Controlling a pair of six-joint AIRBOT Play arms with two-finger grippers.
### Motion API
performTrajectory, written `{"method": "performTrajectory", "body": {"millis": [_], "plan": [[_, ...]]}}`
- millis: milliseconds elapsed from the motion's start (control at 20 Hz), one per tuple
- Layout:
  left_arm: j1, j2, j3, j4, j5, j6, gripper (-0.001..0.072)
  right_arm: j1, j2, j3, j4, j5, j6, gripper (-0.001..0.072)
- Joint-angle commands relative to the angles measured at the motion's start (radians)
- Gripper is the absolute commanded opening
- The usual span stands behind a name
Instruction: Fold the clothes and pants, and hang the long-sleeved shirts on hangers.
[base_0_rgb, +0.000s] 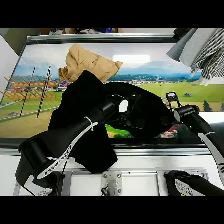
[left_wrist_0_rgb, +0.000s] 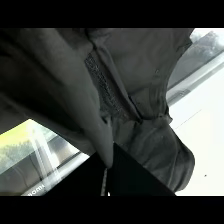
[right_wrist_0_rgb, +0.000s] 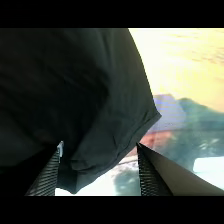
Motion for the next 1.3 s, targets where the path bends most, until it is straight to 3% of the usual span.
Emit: {"method": "performTrajectory", "body": {"millis": [0, 400, 500, 550, 650, 750, 800, 950, 1100, 1250], "plan": [[0.001, 0.001, 0.001, 0.0, -0.008, 0.004, 0.0018, 0.005, -0.028, -0.001, -0.023, -0.025, 0.021, 0.0502], [0.003, 0.002, 0.001, 0.0, -0.045, 0.022, 0.0018, 0.005, -0.093, -0.001, -0.054, -0.025, 0.042, 0.0485], [0.003, 0.003, 0.001, 0.0, -0.063, 0.037, 0.0018, 0.005, -0.087, 0.0, -0.064, -0.028, 0.054, 0.0166], [0.004, 0.008, 0.002, 0.002, -0.078, 0.058, 0.0018, 0.005, -0.078, 0.0, -0.065, -0.027, 0.053, 0.0089], [0.024, 0.041, 0.002, 0.001, -0.1, 0.079, 0.0018, 0.002, -0.027, 0.008, -0.069, -0.022, 0.053, 0.0085], [0.068, 0.109, 0.001, 0.001, -0.104, 0.093, 0.0017, 0.0, 0.059, 0.047, -0.068, -0.004, 0.043, 0.0019], [0.098, 0.155, 0.002, -0.002, -0.104, 0.094, 0.0018, 0.0, 0.115, 0.084, -0.068, 0.017, 0.043, 0.0018], [0.168, 0.277, 0.092, -0.011, -0.163, 0.113, 0.0017, 0.0, 0.247, 0.298, -0.002, 0.232, -0.014, 0.0018], [0.177, 0.374, 0.31, -0.01, -0.192, 0.188, 0.0017, 0.001, 0.277, 0.681, 0.121, 0.634, -0.115, 0.0017], [0.165, 0.416, 0.546, -0.007, -0.188, 0.242, 0.0017, 0.003, 0.277, 1.001, 0.179, 0.826, -0.075, 0.0016]]}}
